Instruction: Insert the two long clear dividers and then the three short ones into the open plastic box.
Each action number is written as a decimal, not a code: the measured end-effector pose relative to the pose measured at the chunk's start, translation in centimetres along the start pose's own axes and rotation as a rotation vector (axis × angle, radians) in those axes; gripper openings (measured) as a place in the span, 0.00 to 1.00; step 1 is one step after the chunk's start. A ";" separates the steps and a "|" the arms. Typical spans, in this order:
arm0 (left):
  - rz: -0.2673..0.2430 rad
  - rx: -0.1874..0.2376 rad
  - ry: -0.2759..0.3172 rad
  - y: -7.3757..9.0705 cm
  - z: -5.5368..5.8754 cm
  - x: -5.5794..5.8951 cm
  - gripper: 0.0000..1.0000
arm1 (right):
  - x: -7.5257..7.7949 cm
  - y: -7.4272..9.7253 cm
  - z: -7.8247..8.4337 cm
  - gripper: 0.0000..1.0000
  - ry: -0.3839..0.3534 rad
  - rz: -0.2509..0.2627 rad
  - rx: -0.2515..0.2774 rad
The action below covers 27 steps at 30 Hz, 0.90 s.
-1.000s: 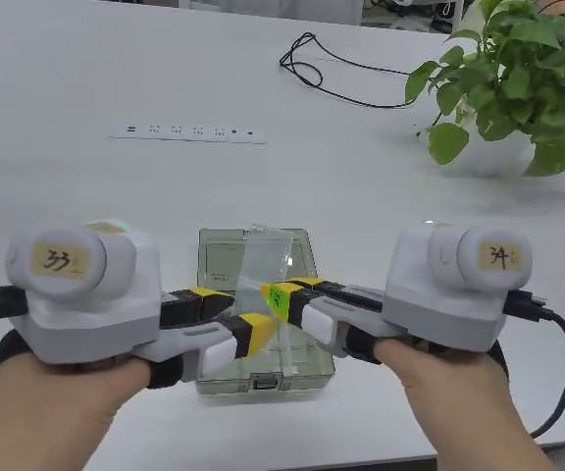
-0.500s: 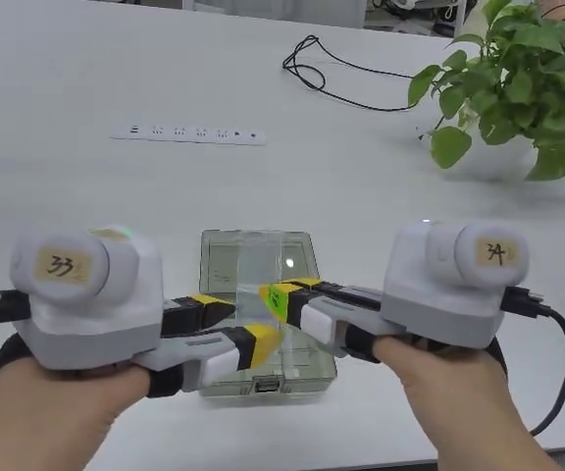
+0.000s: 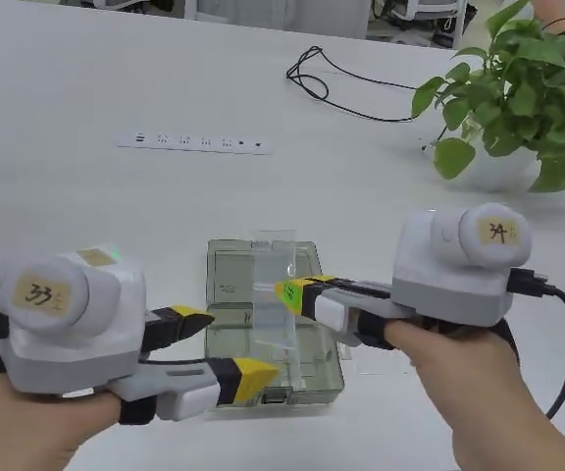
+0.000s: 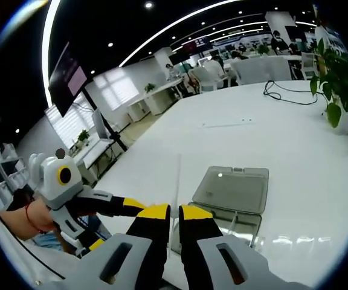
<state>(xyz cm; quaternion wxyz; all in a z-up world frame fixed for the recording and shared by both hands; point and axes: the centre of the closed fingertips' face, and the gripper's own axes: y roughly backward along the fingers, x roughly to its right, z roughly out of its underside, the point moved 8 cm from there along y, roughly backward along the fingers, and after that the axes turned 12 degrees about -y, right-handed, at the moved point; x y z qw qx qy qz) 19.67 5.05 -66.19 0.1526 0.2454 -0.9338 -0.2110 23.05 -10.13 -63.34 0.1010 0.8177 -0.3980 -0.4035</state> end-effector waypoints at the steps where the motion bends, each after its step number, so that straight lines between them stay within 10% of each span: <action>1: 0.003 -0.006 -0.002 0.1 0.2 -0.2 0.59 | 0.0 -0.1 -0.1 0.06 0.000 0.005 -0.005; 27: 0.079 -0.018 -0.190 0.8 2.5 -3.0 0.96 | 2.4 -3.9 0.4 0.07 -0.183 0.236 -0.328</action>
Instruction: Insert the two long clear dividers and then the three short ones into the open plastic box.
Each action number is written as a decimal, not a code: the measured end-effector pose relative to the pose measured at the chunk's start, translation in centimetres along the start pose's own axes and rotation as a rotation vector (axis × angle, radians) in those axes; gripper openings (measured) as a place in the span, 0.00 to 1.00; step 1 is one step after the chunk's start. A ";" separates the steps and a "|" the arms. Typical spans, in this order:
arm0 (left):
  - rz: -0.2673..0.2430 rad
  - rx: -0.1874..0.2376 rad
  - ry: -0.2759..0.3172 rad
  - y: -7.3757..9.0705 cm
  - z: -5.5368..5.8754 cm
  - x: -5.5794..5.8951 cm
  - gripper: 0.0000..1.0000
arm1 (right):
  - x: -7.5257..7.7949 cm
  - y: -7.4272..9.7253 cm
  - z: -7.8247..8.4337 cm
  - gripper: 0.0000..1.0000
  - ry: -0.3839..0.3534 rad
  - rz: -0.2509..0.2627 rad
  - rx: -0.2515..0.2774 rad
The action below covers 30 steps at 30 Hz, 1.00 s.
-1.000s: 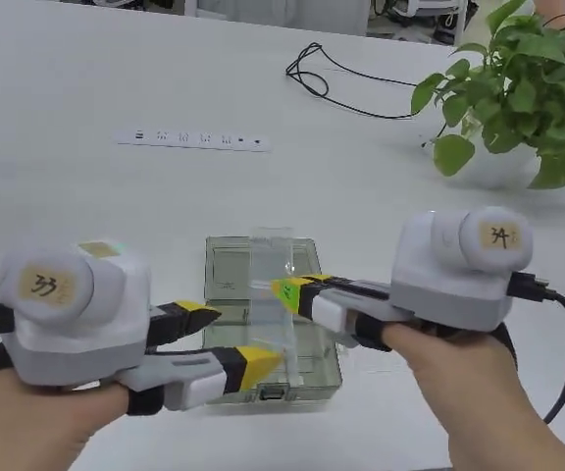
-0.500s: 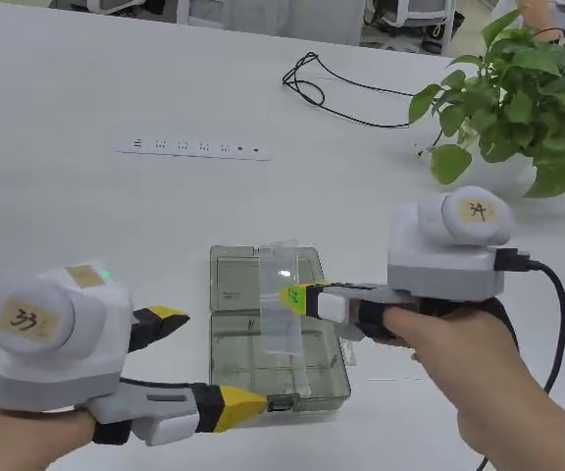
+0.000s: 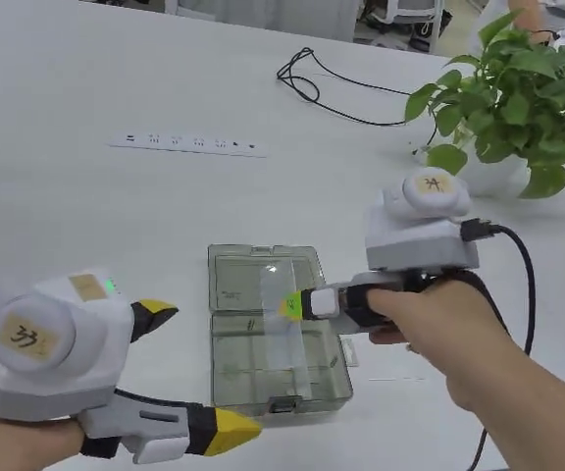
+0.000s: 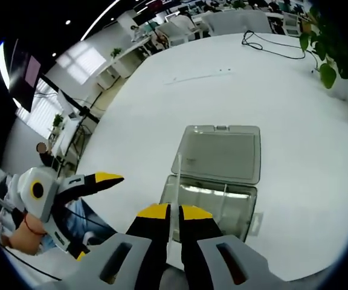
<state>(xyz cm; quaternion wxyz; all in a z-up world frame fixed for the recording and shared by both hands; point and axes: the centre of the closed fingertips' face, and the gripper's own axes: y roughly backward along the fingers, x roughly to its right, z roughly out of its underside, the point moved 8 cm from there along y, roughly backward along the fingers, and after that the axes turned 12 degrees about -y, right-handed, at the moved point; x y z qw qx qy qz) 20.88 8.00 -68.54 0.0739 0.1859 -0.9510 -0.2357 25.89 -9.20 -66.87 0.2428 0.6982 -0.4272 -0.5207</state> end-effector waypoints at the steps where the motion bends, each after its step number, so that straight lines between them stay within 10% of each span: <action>1: 0.004 0.001 0.002 -0.1 0.0 0.0 0.96 | 0.1 -0.2 0.1 0.07 -0.023 0.001 -0.024; 30: 0.043 0.029 0.069 -1.2 0.4 -0.3 0.92 | 2.4 -4.3 1.5 0.07 -0.118 0.068 -0.144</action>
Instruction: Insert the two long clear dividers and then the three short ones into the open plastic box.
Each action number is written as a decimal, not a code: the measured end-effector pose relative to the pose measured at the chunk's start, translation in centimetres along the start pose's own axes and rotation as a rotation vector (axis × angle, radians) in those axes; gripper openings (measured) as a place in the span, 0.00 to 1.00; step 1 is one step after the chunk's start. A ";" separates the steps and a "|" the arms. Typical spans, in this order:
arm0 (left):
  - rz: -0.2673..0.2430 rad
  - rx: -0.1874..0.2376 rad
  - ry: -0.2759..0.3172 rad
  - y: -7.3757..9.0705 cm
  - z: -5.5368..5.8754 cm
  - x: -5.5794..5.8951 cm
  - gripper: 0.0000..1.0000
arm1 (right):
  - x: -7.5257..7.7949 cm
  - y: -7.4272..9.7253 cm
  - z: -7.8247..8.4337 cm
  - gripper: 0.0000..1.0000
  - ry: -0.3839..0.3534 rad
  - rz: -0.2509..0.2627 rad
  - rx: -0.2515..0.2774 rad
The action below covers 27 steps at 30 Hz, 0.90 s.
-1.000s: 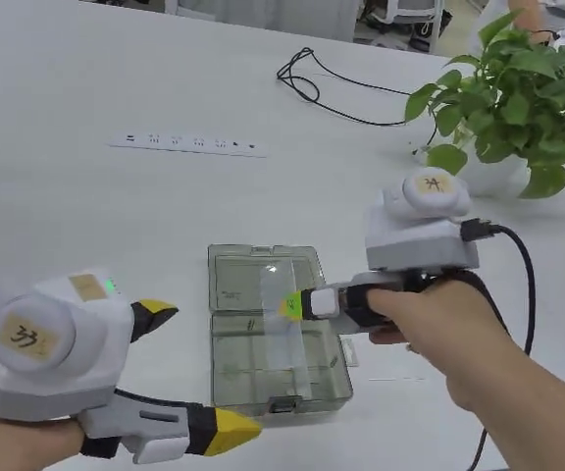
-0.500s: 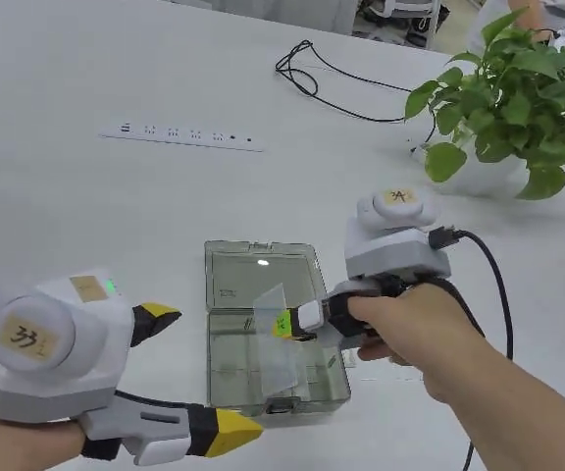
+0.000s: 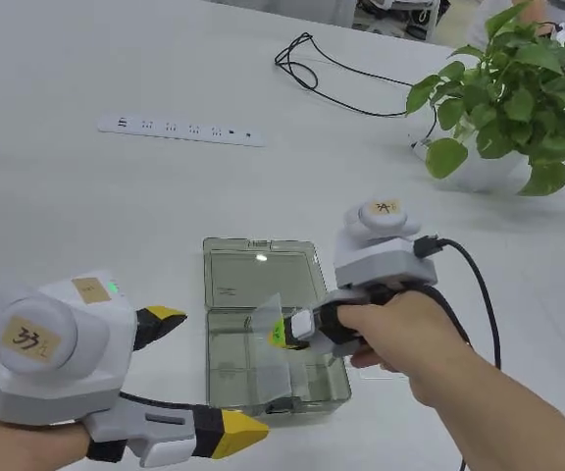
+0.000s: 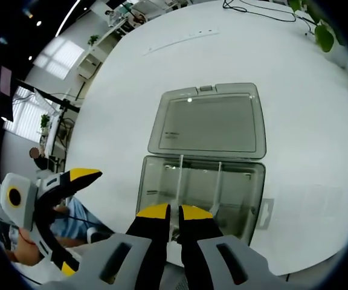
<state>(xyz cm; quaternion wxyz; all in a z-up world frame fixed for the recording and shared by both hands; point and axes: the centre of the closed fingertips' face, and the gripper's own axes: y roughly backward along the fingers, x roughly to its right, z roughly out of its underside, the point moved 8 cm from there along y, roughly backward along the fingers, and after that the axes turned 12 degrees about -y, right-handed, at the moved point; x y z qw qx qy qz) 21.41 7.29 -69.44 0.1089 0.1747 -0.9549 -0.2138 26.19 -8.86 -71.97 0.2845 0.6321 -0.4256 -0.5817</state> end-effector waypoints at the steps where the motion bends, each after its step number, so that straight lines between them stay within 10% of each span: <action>1: -0.001 -0.001 0.000 0.0 0.0 0.0 0.92 | 0.1 -0.1 0.0 0.07 0.009 0.006 0.001; 27: 0.008 -0.007 0.016 -0.2 0.0 0.2 0.91 | -1.1 -0.7 0.0 0.07 0.171 0.069 0.041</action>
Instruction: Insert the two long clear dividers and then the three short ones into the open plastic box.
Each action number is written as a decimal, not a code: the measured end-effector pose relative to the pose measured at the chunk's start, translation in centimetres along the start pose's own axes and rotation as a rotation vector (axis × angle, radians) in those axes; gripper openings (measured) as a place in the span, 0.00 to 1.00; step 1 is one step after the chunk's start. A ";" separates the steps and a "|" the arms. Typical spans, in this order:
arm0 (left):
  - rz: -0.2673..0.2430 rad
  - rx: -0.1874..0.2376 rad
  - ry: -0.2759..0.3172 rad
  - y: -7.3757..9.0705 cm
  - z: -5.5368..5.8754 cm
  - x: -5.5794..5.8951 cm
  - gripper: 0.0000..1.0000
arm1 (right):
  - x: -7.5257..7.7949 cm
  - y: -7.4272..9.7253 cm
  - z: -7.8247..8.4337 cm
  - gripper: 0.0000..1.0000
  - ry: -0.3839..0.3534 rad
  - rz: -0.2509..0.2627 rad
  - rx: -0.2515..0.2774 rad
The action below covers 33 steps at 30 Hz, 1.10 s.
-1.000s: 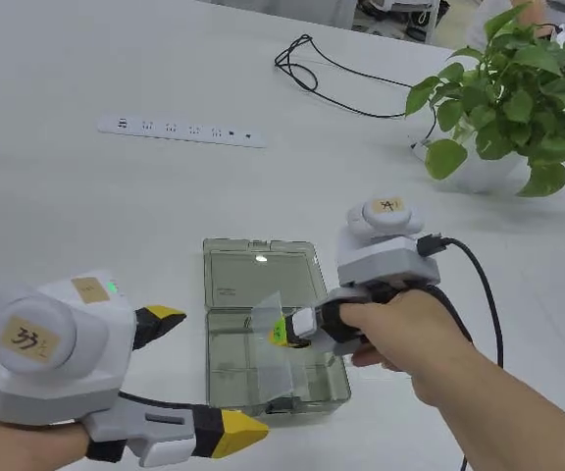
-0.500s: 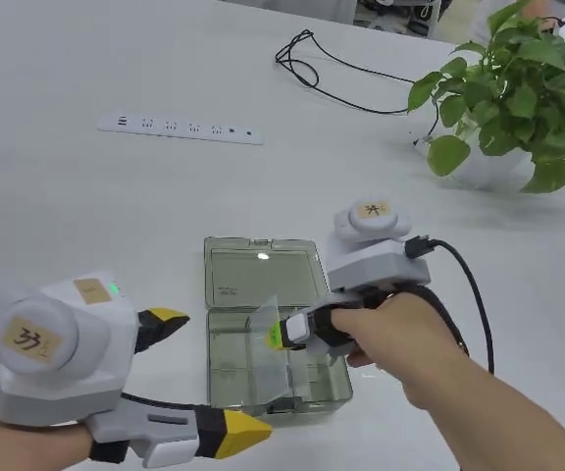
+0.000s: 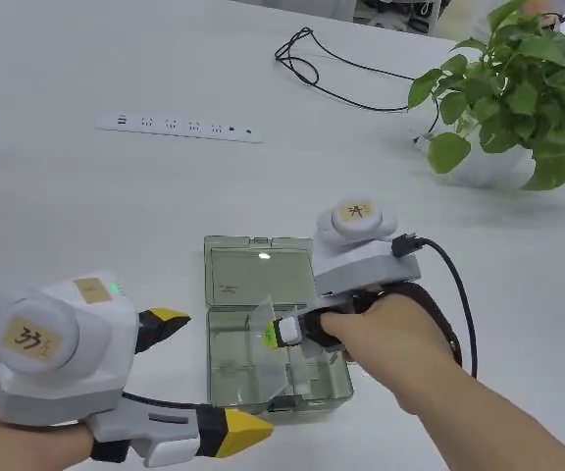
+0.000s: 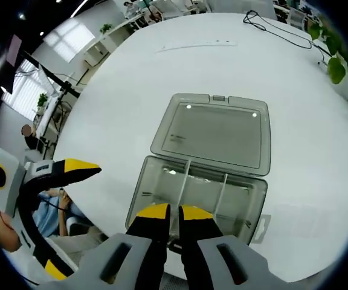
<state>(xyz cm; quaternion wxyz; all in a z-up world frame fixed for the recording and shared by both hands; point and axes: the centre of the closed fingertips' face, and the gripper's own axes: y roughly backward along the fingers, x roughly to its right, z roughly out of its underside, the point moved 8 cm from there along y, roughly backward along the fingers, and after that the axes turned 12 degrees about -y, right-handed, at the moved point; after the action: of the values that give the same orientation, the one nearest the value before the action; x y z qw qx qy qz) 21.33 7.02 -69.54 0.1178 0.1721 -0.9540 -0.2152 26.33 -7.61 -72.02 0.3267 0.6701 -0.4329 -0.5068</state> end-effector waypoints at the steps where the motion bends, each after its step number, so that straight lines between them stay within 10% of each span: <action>1: 0.000 0.000 0.000 0.0 0.0 0.0 0.91 | 0.0 0.0 0.0 0.07 0.001 0.000 0.000; 33: -0.006 -0.005 0.004 -0.1 0.0 -0.2 0.91 | -0.3 -1.6 0.4 0.09 0.061 -0.042 -0.004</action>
<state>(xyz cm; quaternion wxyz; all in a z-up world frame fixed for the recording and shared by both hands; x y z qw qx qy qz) 21.52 7.05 -69.59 0.1197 0.1751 -0.9527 -0.2175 26.30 -6.69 -73.48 0.3306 0.6935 -0.4077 -0.4936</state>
